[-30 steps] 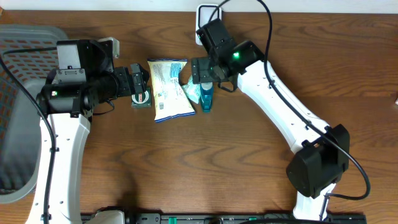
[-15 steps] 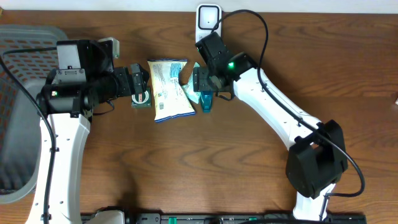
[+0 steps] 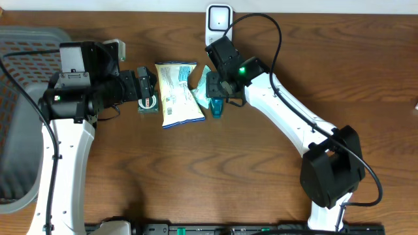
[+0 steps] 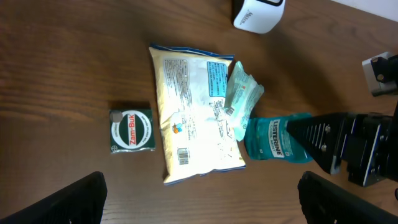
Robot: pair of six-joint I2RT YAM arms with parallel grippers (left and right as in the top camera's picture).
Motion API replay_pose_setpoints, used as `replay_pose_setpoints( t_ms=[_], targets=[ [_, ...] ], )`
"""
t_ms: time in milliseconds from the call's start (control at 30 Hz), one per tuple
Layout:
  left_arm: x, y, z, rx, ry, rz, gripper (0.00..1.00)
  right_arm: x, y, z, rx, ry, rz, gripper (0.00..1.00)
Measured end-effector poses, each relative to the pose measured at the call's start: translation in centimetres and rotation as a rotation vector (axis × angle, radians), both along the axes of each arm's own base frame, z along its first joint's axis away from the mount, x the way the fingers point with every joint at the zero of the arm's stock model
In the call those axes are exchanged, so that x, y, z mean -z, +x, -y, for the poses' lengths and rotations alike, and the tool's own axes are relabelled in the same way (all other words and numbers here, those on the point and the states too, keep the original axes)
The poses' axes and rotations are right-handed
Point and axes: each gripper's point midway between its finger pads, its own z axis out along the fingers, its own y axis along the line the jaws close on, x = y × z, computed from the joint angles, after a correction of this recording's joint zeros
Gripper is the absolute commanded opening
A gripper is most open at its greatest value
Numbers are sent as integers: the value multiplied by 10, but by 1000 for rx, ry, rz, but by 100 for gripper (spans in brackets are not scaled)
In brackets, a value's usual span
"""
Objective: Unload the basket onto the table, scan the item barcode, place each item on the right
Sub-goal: 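Lift the teal bottle off the table with the right gripper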
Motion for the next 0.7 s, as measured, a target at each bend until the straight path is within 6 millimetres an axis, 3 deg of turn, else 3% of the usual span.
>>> replay_pose_setpoints(
  t_ms=[167,567,700],
  targets=[
    [0,0,0,0,0,0,98,1,0,0,0,1,2,63],
    [0,0,0,0,0,0,98,8,-1,1,-43,-23,7,25],
    [0,0,0,0,0,0,98,7,1,3,-69,-42,23,21]
  ],
)
